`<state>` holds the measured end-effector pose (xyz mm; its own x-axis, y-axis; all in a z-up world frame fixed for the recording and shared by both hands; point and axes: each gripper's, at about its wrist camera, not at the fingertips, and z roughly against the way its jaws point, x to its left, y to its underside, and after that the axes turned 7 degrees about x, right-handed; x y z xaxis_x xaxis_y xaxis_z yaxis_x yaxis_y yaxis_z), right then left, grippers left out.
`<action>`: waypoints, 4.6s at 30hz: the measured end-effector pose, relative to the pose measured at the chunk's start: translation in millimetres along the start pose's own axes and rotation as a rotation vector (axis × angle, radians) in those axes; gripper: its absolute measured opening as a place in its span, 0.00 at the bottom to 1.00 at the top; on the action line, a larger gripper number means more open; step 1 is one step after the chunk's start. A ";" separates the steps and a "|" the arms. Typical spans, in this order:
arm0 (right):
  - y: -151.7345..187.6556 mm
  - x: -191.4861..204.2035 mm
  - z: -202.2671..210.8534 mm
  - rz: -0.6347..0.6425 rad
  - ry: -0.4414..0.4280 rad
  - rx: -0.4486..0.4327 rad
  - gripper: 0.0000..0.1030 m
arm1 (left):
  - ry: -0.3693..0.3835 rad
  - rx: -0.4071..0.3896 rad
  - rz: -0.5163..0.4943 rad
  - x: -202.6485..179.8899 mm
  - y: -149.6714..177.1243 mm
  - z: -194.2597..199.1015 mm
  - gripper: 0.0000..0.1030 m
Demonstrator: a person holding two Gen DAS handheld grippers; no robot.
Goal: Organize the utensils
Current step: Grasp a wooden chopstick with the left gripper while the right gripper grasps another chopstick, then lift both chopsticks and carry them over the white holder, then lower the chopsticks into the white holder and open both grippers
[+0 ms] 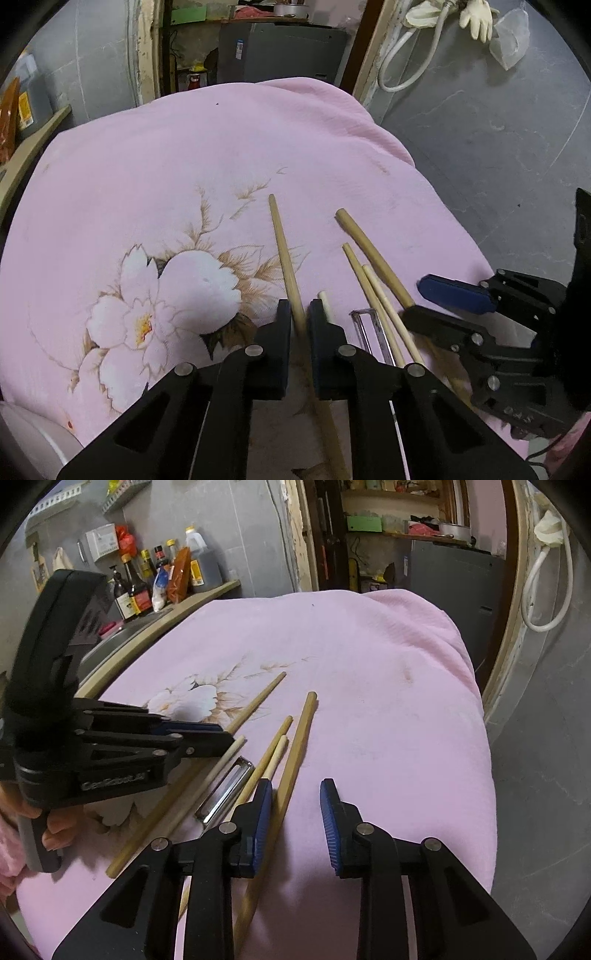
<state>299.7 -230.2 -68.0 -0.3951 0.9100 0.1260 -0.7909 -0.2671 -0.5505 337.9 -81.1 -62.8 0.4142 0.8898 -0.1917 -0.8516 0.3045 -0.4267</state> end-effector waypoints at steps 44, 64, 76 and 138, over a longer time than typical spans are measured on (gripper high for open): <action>26.9 100.9 131.4 0.069 0.147 -0.924 0.05 | -0.152 -0.841 0.049 -17.2 90.1 185.0 0.04; -60.1 207.7 135.3 0.003 -0.284 -1.146 0.05 | -0.269 -1.193 0.247 120.0 149.7 321.0 0.04; -73.7 242.5 107.2 -0.079 -0.288 -1.228 0.05 | -0.248 -1.258 0.426 190.3 163.2 316.4 0.04; -53.0 254.2 56.6 0.057 -0.161 -0.959 0.07 | -0.355 -1.029 0.412 176.4 180.3 247.4 0.05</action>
<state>214.8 -2.6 39.9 -0.5364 0.8305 0.1500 -0.0799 0.1270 -0.9887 178.0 214.9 45.2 -0.0851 0.9518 -0.2947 -0.1702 -0.3053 -0.9369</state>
